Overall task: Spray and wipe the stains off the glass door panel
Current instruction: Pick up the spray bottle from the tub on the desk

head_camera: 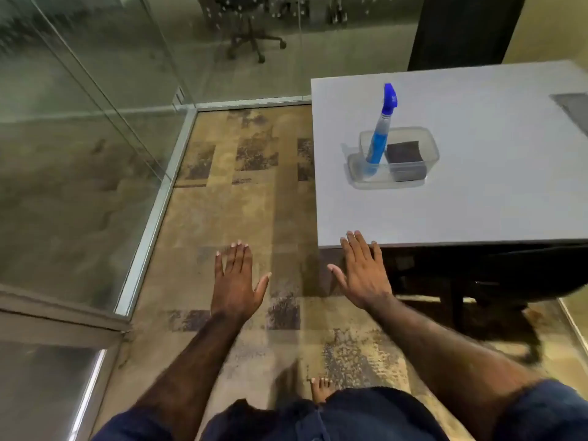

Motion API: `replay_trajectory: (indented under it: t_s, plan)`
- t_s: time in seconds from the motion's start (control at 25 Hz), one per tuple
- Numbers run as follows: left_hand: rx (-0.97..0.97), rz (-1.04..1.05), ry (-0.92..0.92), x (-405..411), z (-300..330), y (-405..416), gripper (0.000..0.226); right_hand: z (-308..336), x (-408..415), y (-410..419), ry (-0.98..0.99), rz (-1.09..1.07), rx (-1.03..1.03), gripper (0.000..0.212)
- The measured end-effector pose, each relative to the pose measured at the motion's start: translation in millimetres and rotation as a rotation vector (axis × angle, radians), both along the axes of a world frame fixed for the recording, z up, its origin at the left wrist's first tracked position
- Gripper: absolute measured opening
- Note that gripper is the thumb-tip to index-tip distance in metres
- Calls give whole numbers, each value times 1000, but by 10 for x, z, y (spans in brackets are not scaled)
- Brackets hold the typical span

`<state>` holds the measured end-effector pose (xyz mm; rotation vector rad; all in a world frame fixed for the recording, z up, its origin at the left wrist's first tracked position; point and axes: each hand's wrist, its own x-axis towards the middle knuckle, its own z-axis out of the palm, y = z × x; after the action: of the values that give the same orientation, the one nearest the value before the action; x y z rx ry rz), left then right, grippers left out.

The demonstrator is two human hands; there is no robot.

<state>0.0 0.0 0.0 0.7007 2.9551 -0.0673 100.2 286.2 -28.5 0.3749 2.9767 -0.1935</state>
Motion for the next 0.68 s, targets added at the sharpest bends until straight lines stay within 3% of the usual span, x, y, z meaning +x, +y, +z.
replay_trajectory:
  t_s: [0.36,0.68]
  plan:
    - [49,-150,-41,-402,-164,933,90,-89,-22,655,42,-193,-1,85]
    - [183,-263,-106,-1153,-266,1831,92,1,-646,1200,36,-337,1,88]
